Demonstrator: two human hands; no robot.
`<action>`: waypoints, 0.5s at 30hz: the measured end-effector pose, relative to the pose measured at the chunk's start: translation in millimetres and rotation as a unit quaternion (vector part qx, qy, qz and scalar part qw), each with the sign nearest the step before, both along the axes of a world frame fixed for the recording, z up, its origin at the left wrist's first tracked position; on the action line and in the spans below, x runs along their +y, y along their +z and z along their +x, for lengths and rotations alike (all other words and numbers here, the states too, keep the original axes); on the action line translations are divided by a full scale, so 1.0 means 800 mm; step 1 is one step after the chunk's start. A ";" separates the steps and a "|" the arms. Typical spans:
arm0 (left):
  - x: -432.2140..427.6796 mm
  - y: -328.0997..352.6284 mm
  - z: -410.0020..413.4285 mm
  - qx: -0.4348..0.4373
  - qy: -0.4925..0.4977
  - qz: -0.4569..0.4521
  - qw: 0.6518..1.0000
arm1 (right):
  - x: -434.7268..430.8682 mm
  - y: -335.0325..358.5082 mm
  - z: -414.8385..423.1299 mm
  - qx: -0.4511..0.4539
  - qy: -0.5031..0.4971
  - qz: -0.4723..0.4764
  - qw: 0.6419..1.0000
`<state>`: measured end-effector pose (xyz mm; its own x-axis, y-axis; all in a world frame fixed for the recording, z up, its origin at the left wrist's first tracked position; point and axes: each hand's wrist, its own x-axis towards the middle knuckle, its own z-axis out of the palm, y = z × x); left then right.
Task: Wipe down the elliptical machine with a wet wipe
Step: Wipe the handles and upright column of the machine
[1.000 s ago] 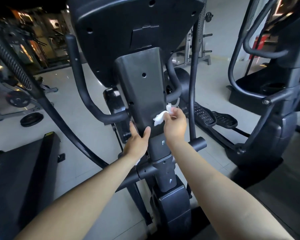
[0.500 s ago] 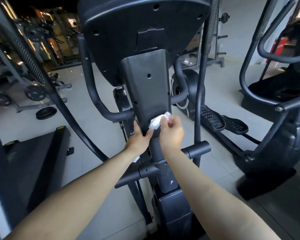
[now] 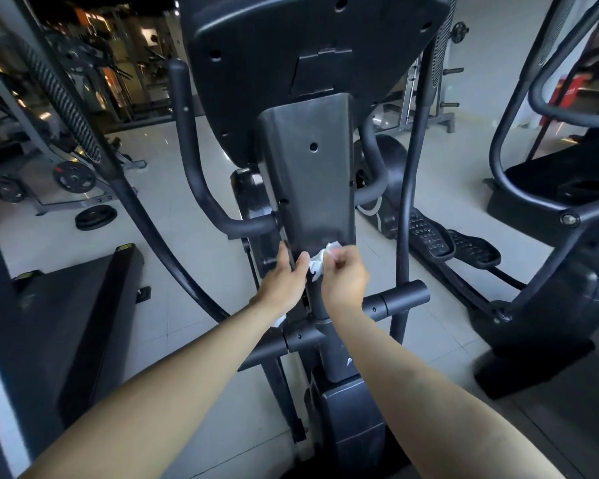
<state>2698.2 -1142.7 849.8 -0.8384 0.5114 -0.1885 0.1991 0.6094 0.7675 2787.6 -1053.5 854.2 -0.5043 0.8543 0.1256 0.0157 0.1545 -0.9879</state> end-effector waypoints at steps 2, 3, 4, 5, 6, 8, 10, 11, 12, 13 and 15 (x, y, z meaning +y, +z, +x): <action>0.003 -0.006 0.001 0.008 0.012 -0.006 1.000 | -0.004 -0.006 0.001 -0.014 -0.007 -0.018 1.000; 0.003 -0.007 0.004 0.013 0.016 -0.009 1.000 | -0.004 -0.006 0.002 -0.023 -0.004 -0.022 0.999; 0.002 -0.005 0.008 0.014 0.019 -0.014 1.000 | -0.003 -0.007 0.004 -0.039 0.003 -0.027 0.999; 0.001 -0.003 0.012 0.016 0.018 -0.015 1.000 | -0.001 -0.010 0.007 -0.057 0.010 -0.036 0.998; 0.000 -0.002 0.015 0.016 0.017 -0.015 1.000 | 0.001 -0.016 0.010 -0.076 0.011 -0.048 0.996; -0.002 -0.001 0.018 0.015 0.010 -0.011 1.000 | 0.002 -0.029 0.018 -0.101 0.003 -0.057 0.993; -0.003 -0.002 0.016 0.016 -0.001 -0.011 1.000 | 0.000 -0.035 0.023 -0.088 -0.013 -0.047 0.995; -0.004 -0.003 0.015 0.015 -0.007 -0.010 1.000 | -0.001 -0.033 0.025 -0.069 -0.022 -0.044 0.996; -0.004 -0.003 0.014 0.016 -0.011 -0.007 1.000 | -0.001 -0.030 0.024 -0.048 -0.025 -0.037 0.998; -0.004 -0.003 0.013 0.018 -0.015 -0.002 1.000 | -0.001 -0.025 0.024 -0.032 -0.021 -0.027 0.999; -0.005 -0.003 0.012 0.019 -0.020 0.009 1.000 | 0.000 -0.014 0.020 -0.010 -0.007 -0.006 1.000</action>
